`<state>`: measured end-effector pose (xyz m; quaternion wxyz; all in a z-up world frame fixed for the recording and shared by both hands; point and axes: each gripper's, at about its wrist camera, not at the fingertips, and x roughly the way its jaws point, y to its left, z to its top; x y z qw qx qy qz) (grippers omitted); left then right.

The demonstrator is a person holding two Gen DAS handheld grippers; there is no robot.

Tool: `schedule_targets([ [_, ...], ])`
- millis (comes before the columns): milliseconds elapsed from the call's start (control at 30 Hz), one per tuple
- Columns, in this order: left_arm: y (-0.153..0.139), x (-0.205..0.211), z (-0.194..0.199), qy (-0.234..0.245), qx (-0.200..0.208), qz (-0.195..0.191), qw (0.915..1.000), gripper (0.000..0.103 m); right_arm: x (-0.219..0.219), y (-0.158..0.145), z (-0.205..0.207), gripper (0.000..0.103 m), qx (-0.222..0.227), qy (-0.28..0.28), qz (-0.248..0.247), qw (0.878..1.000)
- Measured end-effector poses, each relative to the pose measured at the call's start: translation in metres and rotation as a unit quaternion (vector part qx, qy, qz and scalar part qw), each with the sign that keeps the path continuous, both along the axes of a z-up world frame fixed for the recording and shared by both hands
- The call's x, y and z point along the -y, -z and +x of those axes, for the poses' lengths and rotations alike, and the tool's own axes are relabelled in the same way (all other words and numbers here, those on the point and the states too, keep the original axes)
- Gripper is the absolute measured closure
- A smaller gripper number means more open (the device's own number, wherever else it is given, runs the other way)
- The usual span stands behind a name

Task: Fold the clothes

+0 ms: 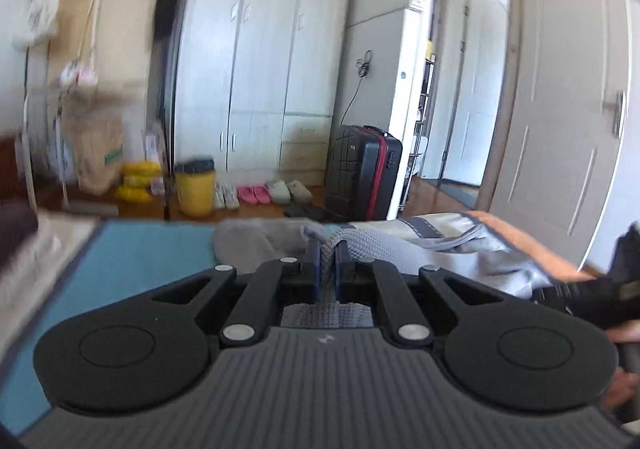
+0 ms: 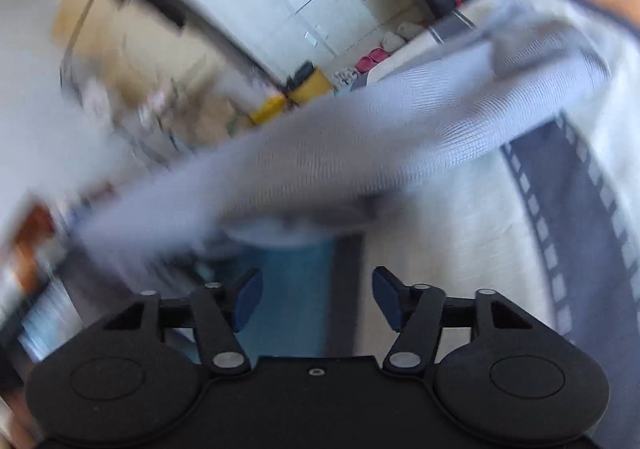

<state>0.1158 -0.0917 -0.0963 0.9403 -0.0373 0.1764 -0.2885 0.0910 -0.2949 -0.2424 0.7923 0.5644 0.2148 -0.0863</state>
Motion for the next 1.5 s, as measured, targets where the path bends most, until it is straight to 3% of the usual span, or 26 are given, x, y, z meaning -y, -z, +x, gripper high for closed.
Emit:
schedule_targets([
  [100,0.015,-0.008,-0.003,-0.008,-0.044,-0.005,0.999,0.097,0.004,0.01,-0.001,0.024,0.043,0.045,0.082,0.995],
  [167,0.019,-0.005,-0.005,-0.019,-0.025,0.02,0.9993,0.097,0.012,0.022,-0.008,0.025,0.043,0.09,0.1,0.99],
  [200,0.02,-0.004,-0.007,-0.025,-0.015,0.032,0.9991,0.097,0.013,0.024,-0.008,0.025,0.03,0.104,0.087,0.99],
  [300,0.023,0.011,-0.017,-0.054,0.071,0.1,0.9909,0.097,0.013,0.014,-0.003,0.027,-0.003,0.106,0.008,0.994],
  [367,0.026,0.016,-0.01,-0.05,0.067,0.101,0.9914,0.097,0.011,0.005,0.003,0.027,-0.028,0.09,-0.044,0.995],
  [467,0.023,0.014,-0.005,-0.046,0.045,0.079,0.9948,0.097,0.02,-0.002,0.008,0.028,-0.045,0.081,-0.076,0.993],
  [533,0.02,0.011,-0.007,-0.045,0.047,0.069,0.9955,0.097,0.026,-0.004,0.013,0.039,-0.048,0.085,-0.087,0.991],
  [567,0.019,0.008,-0.009,-0.045,0.051,0.067,0.9954,0.097,0.03,-0.005,0.017,0.059,-0.056,0.079,-0.096,0.991],
  [600,0.019,0.005,-0.011,-0.043,0.051,0.064,0.9957,0.097,0.033,-0.005,0.021,0.087,-0.065,0.072,-0.105,0.99],
  [667,0.022,0.003,-0.007,-0.038,0.033,0.062,0.9968,0.097,0.036,-0.011,0.026,0.096,-0.083,0.06,-0.14,0.985],
  [800,0.025,0.009,-0.011,-0.034,0.031,0.099,0.994,0.097,0.019,-0.054,0.021,0.097,-0.109,0.018,-0.296,0.949],
  [867,0.028,0.019,-0.018,-0.02,0.046,0.137,0.9893,0.097,0.013,-0.077,0.002,0.098,-0.102,-0.001,-0.337,0.936],
  [933,0.027,0.021,-0.021,0.011,0.023,0.128,0.9914,0.097,0.007,-0.096,-0.027,0.098,-0.103,-0.016,-0.361,0.927],
  [1000,0.026,0.024,-0.024,0.039,-0.006,0.125,0.9914,0.097,0.0,-0.113,-0.059,0.098,-0.105,-0.028,-0.374,0.921],
  [1133,0.036,0.024,-0.025,0.052,-0.091,0.167,0.9804,0.097,-0.012,-0.13,-0.113,0.098,-0.128,-0.065,-0.346,0.927],
  [1300,0.069,0.012,-0.01,0.045,-0.2,0.151,0.9671,0.096,-0.024,-0.091,-0.129,0.099,-0.221,-0.121,-0.306,0.918],
  [1367,0.071,0.011,-0.007,0.038,-0.205,0.147,0.9668,0.096,-0.023,-0.081,-0.123,0.099,-0.236,-0.134,-0.3,0.915],
  [1467,0.066,0.016,-0.016,0.031,-0.167,0.162,0.9721,0.096,-0.022,-0.076,-0.114,0.093,-0.248,-0.14,-0.32,0.903],
  [1500,0.064,0.018,-0.02,0.026,-0.148,0.167,0.9743,0.096,-0.018,-0.077,-0.116,0.09,-0.252,-0.133,-0.312,0.906],
])
